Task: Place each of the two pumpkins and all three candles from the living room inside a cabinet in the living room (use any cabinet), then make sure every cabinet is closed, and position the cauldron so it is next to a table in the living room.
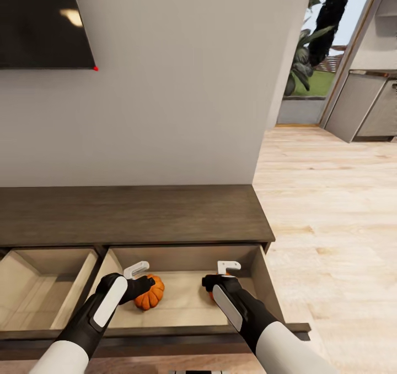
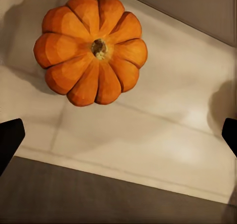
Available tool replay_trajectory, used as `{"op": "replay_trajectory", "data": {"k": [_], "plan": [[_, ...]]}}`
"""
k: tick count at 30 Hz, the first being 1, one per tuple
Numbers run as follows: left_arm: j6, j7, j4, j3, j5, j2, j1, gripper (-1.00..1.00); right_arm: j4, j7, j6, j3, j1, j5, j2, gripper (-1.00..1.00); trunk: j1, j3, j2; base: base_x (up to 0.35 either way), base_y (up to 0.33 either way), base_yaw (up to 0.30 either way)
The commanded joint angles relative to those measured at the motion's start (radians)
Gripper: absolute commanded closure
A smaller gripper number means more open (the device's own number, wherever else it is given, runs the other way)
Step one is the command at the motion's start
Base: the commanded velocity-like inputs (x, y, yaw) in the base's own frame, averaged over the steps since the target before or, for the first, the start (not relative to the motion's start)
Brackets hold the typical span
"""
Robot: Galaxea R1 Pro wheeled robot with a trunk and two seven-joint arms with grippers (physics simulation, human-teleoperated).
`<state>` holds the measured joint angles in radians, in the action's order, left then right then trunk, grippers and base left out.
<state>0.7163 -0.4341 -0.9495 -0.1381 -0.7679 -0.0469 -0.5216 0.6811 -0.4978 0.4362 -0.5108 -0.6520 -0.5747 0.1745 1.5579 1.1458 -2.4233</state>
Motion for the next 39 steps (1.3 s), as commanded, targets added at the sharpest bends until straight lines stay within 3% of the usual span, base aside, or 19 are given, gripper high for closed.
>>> {"op": "replay_trajectory", "data": {"k": [1, 39], "plan": [[0.0, 0.0, 0.0, 0.0, 0.0, 0.0, 0.0, -1.0, 0.0, 0.0, 0.0, 0.0, 0.0, 0.0, 0.0, -1.0, -0.004, -0.003, 0.007, -0.012, 0.0, 0.0], [0.0, 0.0, 0.0, 0.003, 0.0, -0.001, 0.0, -1.0, 0.017, 0.01, -0.034, 0.008, 0.002, -0.002, 0.0, -1.0, -0.15, -0.122, 0.273, -0.055, 0.005, 0.0]]}}
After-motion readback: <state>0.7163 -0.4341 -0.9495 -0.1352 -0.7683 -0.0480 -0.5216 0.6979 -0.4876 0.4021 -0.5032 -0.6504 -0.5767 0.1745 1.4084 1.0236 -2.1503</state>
